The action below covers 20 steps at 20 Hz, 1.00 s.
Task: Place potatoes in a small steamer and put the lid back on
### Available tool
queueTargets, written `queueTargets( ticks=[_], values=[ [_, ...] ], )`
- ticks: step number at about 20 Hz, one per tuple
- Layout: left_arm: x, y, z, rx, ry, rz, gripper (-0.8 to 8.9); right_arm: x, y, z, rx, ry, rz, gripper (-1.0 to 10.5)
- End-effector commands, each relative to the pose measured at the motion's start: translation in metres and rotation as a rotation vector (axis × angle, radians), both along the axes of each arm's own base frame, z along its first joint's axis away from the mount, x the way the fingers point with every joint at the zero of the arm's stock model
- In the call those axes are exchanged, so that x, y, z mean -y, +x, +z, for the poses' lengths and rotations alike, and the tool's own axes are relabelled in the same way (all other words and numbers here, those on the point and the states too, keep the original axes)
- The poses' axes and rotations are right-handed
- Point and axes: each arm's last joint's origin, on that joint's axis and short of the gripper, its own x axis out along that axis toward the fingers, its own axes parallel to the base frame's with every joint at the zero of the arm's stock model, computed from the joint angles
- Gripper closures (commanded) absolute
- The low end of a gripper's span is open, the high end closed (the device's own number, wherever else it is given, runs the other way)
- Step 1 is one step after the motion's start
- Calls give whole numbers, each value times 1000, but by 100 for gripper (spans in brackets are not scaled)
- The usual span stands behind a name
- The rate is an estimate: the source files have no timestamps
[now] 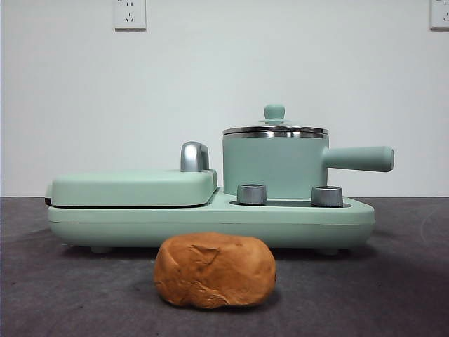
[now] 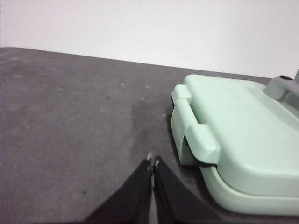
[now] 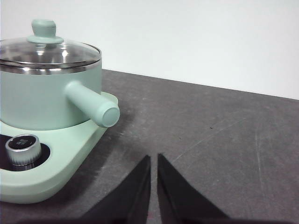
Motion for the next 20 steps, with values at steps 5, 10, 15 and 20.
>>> queueTargets(
  ticks=[5,10,15,20],
  values=[
    [0,2,3,69,-115,3,808,0,0,7,72,57,4,925],
    [0,1,14,165,-271,-5,808,0,-1,17,134,289,10,927],
    [0,-3,32,348,-329,-33,808,0,-4,30,256,396,50,927],
    [-1,-10,52,520,-349,-50,806,1,-12,53,430,425,79,934]
  ],
)
